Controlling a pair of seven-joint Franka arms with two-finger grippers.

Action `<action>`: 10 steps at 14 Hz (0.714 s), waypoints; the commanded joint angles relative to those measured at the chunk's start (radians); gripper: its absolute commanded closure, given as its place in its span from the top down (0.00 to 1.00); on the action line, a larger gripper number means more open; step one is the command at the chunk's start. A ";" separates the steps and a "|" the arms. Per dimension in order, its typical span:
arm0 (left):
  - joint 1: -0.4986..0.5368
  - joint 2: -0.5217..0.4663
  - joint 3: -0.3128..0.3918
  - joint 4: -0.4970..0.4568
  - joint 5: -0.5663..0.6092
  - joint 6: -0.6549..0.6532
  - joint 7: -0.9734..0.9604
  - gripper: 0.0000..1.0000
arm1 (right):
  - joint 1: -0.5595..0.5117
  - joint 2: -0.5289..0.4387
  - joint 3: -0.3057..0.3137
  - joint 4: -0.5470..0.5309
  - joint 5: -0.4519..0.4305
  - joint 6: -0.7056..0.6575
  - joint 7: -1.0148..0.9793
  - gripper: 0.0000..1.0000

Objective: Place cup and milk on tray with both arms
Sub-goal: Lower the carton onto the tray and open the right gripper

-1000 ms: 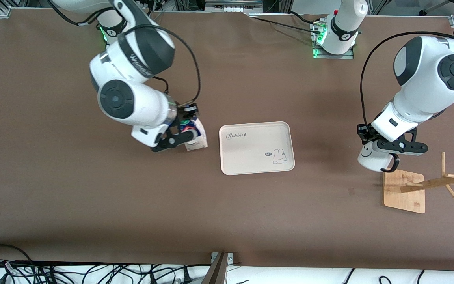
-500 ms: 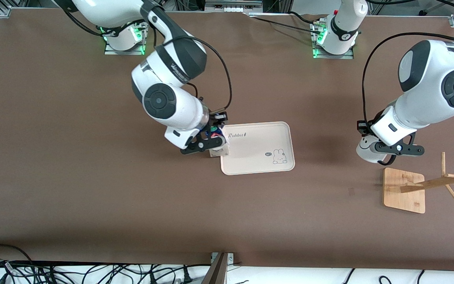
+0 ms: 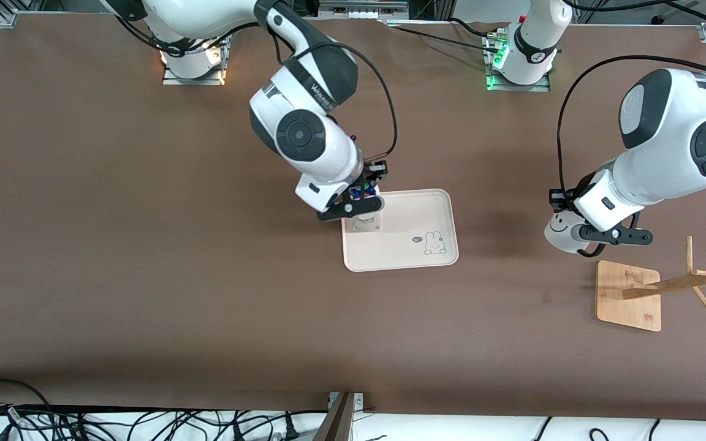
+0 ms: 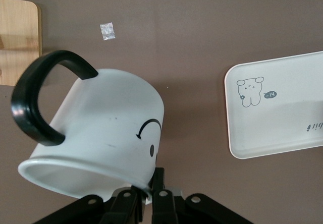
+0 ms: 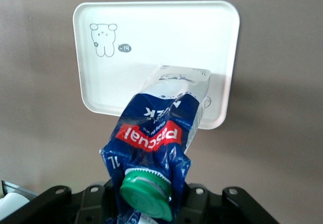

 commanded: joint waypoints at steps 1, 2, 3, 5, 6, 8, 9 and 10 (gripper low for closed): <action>-0.001 0.021 -0.001 0.038 -0.039 -0.028 -0.007 0.00 | 0.007 0.051 -0.005 0.037 -0.001 0.043 0.022 0.33; -0.001 0.021 -0.001 0.038 -0.040 -0.028 -0.007 0.00 | 0.007 0.065 -0.005 0.037 -0.001 0.075 0.023 0.33; -0.001 0.021 -0.001 0.038 -0.040 -0.028 -0.007 0.00 | 0.007 0.074 -0.005 0.037 -0.001 0.093 0.022 0.33; -0.001 0.021 -0.001 0.038 -0.040 -0.028 -0.007 0.00 | -0.005 0.082 -0.006 0.037 -0.001 0.109 0.010 0.33; -0.001 0.021 -0.001 0.038 -0.040 -0.028 -0.007 0.00 | -0.010 0.087 -0.012 0.037 -0.001 0.109 0.003 0.33; -0.001 0.021 -0.002 0.038 -0.040 -0.028 -0.007 0.00 | -0.016 0.087 -0.014 0.035 -0.001 0.107 -0.003 0.33; -0.001 0.021 -0.001 0.038 -0.040 -0.028 -0.007 0.00 | -0.016 0.087 -0.014 0.035 -0.003 0.107 -0.003 0.33; -0.001 0.021 -0.002 0.038 -0.040 -0.028 -0.007 0.00 | -0.016 0.088 -0.014 0.032 -0.001 0.110 -0.001 0.34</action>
